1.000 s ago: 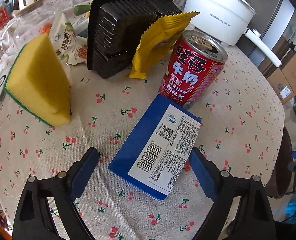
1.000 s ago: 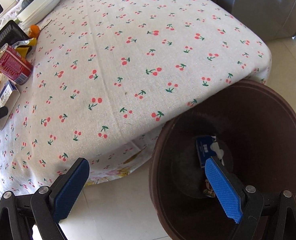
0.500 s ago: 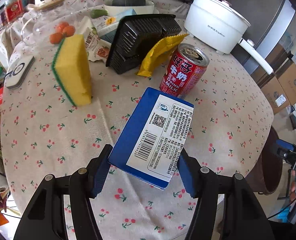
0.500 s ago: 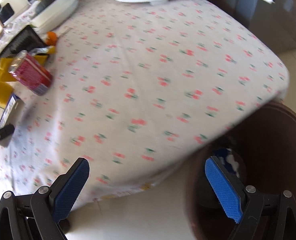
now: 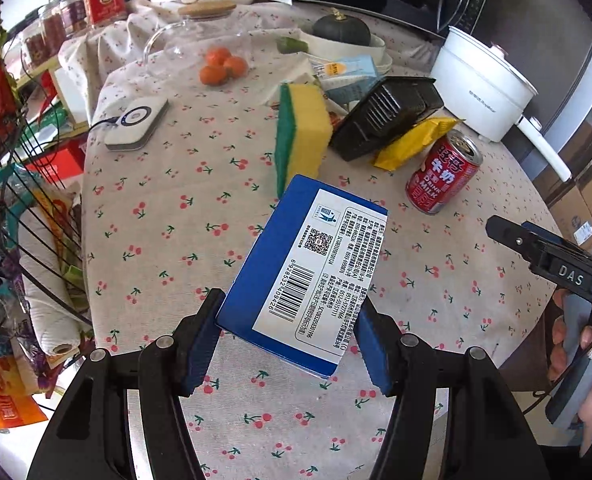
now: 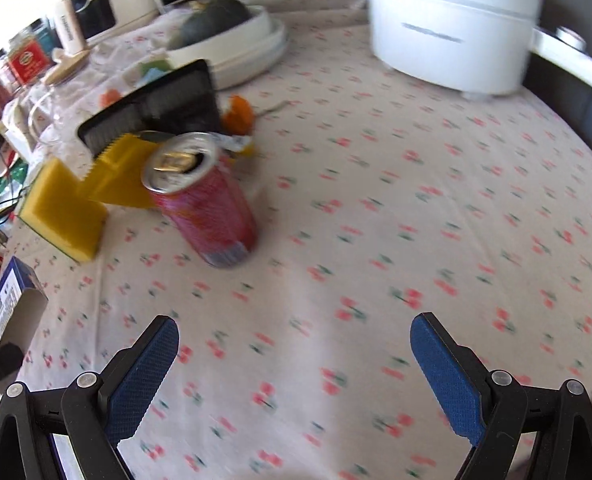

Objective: Collect trash
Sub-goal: 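Grasp the red milk can with the right tool, then carry the milk can over the bin with the right tool while the left tool carries the blue box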

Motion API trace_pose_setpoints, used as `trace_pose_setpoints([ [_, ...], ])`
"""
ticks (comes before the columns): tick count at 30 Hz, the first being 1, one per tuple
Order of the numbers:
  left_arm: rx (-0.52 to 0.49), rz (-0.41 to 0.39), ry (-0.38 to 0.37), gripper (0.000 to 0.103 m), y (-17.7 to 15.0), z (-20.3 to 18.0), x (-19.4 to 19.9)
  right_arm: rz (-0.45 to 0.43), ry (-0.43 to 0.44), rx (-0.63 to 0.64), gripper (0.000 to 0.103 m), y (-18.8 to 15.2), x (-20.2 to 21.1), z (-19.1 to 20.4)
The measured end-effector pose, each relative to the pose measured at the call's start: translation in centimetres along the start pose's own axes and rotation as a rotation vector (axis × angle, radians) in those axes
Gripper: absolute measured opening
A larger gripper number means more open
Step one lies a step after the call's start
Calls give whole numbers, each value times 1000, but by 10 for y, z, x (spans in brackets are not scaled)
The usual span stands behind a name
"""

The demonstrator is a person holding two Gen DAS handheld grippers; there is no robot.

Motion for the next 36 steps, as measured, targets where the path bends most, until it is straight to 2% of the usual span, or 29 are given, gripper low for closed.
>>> trace_pose_setpoints([
  [5, 39, 9, -5, 65, 4, 14, -1, -17, -21, 48, 97, 21, -28, 25],
  [12, 59, 14, -12, 65, 6, 17, -2, -52, -76, 80, 96, 45, -48, 31],
  [15, 64, 16, -12, 65, 7, 18, -3, -63, -78, 82, 93, 52, -49, 33],
  [18, 65, 14, -14, 65, 6, 16, -2, -67, -75, 98, 84, 55, -49, 37],
  [19, 64, 13, -16, 65, 6, 15, -1, -65, -69, 106, 77, 55, -49, 39],
  [20, 63, 12, -19, 65, 6, 14, -1, -63, -64, 112, 66, 55, -48, 40],
  [22, 60, 9, -24, 65, 6, 11, 1, -54, -54, 119, 56, 54, -46, 41],
  [36, 24, 2, -57, 65, -3, -16, 10, -59, -33, 123, 56, 20, 23, 9],
])
Point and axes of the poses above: each gripper's, at about its wrist camera, not at the fingertips, and x roughly against the way its jaws point, z to its left, y to its top, the point moved 8 cm from there along -x, roughly the way its jaws point, and after that the axes turned 9 degrees about x, right-handed, at the moved point
